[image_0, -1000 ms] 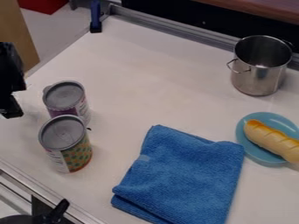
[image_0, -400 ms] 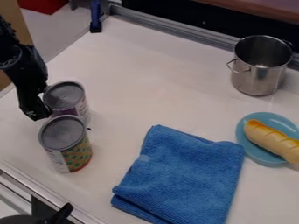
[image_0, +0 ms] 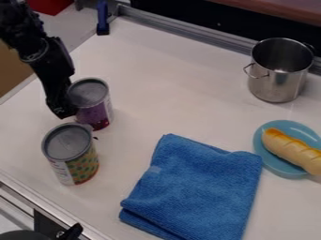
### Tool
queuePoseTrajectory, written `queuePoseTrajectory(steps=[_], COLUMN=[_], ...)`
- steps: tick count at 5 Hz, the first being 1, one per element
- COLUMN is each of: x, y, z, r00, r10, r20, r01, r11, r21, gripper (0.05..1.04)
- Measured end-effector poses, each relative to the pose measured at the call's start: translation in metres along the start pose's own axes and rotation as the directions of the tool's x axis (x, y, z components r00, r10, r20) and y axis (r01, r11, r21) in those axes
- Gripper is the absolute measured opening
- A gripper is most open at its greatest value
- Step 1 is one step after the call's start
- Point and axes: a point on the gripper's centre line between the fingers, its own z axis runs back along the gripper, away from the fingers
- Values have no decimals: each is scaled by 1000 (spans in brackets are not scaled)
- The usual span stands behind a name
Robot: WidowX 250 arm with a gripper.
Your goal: Put the small can below the silver pot
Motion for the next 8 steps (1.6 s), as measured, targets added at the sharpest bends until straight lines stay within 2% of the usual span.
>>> queuePoseTrajectory(steps=[2,4,5,7,8], x=[32,73,92,125,140], y=[2,-9,-20,-46,-52], z=[-4,-9,-13,-15,-15], r00=[999,999,998,998,997], r10=[10,16,18,23,40], r20=[32,34,59,60,67], r01=[-10,-14,-14,-16,-33], r11=[1000,997,997,993,994], r21=[11,-76,-76,-121,-102], gripper=[1000,1000,1000,1000,1000])
